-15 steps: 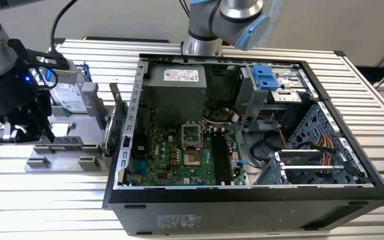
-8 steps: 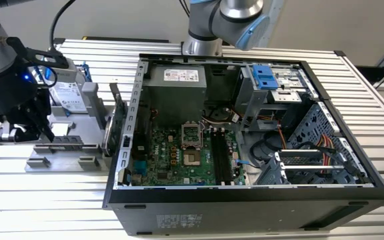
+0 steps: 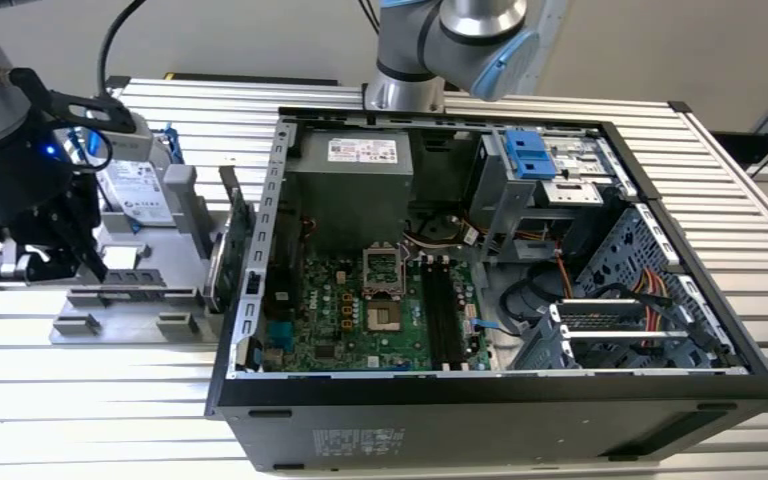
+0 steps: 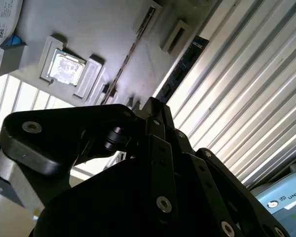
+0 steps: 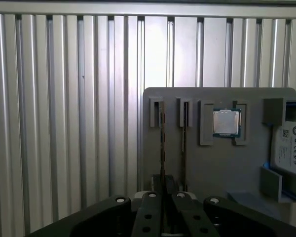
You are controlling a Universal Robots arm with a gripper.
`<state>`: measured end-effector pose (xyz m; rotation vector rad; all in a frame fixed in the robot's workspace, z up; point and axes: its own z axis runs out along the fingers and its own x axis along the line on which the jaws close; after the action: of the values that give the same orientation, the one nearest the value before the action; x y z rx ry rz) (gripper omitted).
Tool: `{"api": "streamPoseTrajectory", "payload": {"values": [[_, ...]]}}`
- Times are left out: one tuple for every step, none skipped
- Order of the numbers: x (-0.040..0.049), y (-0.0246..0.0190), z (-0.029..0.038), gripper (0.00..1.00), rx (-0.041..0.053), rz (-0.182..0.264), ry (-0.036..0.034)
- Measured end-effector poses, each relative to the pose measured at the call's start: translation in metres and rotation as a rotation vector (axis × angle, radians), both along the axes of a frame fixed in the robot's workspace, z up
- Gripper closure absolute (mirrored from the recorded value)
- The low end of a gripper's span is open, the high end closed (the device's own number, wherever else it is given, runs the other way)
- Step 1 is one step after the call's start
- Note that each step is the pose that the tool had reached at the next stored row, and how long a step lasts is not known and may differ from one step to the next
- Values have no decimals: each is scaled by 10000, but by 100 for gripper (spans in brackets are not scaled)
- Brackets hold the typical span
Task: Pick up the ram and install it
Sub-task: 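Pick up the ram and move it above insertion slot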
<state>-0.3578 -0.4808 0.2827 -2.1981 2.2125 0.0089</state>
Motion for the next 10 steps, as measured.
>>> {"api": "streamPoseTrajectory", "payload": {"values": [[0,0,5,100,1,0,-1],[0,0,10,100,0,0,-1],[0,0,16,100,0,0,0],[0,0,23,100,0,1,0],[0,0,29,100,0,0,0],[-1,0,36,100,0,0,0],[-1,0,42,100,0,1,0],[-1,0,48,100,1,0,-1],[-1,0,55,100,0,0,0],[-1,0,62,100,0,0,0]]}}
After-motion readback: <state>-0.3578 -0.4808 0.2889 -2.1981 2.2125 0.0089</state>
